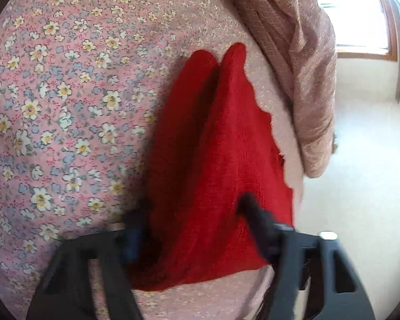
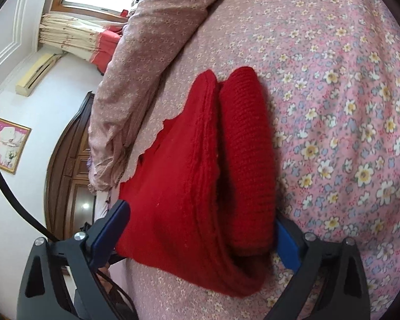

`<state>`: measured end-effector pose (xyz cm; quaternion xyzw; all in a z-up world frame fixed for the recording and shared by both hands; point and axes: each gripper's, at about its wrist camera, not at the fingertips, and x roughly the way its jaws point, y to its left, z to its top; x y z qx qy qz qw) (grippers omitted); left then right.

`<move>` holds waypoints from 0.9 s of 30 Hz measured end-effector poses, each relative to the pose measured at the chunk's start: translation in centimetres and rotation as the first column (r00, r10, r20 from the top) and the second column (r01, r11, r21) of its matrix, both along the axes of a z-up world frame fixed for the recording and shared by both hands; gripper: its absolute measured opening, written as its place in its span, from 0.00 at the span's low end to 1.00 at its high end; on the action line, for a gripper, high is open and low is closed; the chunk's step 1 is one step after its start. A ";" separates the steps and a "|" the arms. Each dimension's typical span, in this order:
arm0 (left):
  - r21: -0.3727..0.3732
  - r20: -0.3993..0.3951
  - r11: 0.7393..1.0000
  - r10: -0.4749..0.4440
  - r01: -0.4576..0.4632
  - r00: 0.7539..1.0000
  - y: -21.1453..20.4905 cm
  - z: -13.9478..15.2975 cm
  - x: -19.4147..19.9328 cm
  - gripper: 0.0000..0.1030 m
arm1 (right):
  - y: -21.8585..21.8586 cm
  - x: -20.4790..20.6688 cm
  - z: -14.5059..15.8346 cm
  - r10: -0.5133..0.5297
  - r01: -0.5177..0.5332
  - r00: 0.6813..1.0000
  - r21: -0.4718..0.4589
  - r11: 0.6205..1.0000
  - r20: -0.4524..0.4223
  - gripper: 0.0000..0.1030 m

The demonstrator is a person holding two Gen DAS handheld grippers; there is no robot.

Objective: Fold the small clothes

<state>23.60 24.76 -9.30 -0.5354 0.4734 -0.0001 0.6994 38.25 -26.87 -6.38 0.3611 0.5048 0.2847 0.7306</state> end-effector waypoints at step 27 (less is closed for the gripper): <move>0.257 0.074 0.963 -0.103 0.081 0.992 -2.9 4.3 -1.6 0.25 | -2.1 -5.4 4.2 0.130 -0.107 0.977 -0.140 0.984 0.170 0.22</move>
